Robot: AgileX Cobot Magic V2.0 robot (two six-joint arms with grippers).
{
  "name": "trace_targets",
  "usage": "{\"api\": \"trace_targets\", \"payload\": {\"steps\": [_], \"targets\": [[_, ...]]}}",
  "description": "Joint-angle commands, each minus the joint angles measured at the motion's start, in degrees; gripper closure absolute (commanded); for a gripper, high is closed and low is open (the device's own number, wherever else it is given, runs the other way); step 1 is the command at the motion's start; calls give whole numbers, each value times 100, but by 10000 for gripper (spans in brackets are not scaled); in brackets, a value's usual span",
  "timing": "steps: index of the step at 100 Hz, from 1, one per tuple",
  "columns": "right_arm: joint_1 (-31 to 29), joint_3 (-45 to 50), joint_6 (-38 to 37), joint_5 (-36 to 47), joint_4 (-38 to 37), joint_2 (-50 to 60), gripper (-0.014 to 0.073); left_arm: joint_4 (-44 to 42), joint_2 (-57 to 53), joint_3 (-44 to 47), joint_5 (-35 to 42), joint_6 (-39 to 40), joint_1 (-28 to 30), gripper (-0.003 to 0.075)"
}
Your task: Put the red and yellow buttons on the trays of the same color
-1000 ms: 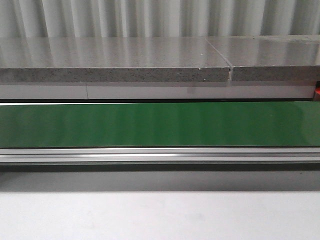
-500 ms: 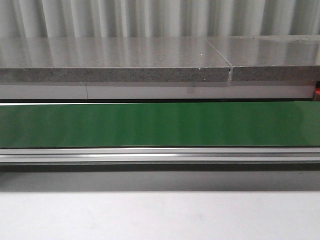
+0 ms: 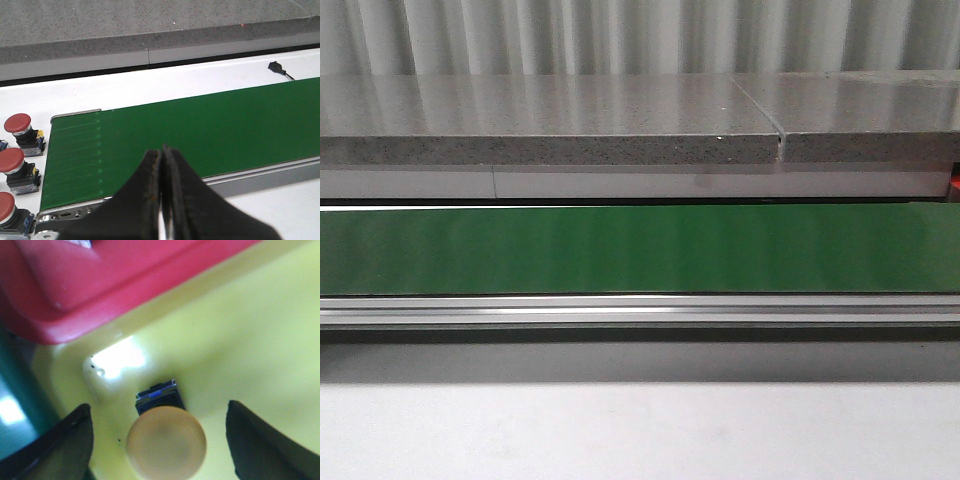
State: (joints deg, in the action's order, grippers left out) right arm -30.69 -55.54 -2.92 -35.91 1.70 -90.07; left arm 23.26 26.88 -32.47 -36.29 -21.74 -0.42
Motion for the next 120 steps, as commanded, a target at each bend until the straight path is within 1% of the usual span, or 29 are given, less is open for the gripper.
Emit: {"api": "trace_targets", "payload": {"steps": [1,13,20,34,35,56,69,76,86,93,107,112,120], "targets": [[-23,-160,2,209,-55,624,41,129,14,-147,394,2,-35,740],[67,-160,2,220,-49,1199,41,129,14,-147,394,2,-35,740],[248,-160,15,220,-49,1506,41,129,14,-147,394,2,-35,740],[956,-160,292,237,-49,1994,41,129,14,-147,394,2,-35,740],[1086,-160,337,235,-49,2035,43,129,14,-147,394,2,-35,740],[2348,-117,820,310,-49,2591,43,129,14,-147,394,2,-35,740],[2816,116,883,419,-56,2989,46,129,14,-147,394,2,-35,740],[2937,326,883,497,-56,3248,70,129,14,-147,394,2,-35,740],[2958,659,883,559,-56,3694,149,129,14,-147,394,2,-35,740],[2958,899,883,559,-56,3996,234,129,14,-147,394,2,-35,740],[2958,1339,883,561,-56,4516,453,129,14,-147,394,2,-35,740],[2958,1476,883,561,-56,4680,544,129,14,-147,394,2,-35,740],[2958,1626,883,561,-56,4886,651,129,14,-147,394,2,-35,740]]}}
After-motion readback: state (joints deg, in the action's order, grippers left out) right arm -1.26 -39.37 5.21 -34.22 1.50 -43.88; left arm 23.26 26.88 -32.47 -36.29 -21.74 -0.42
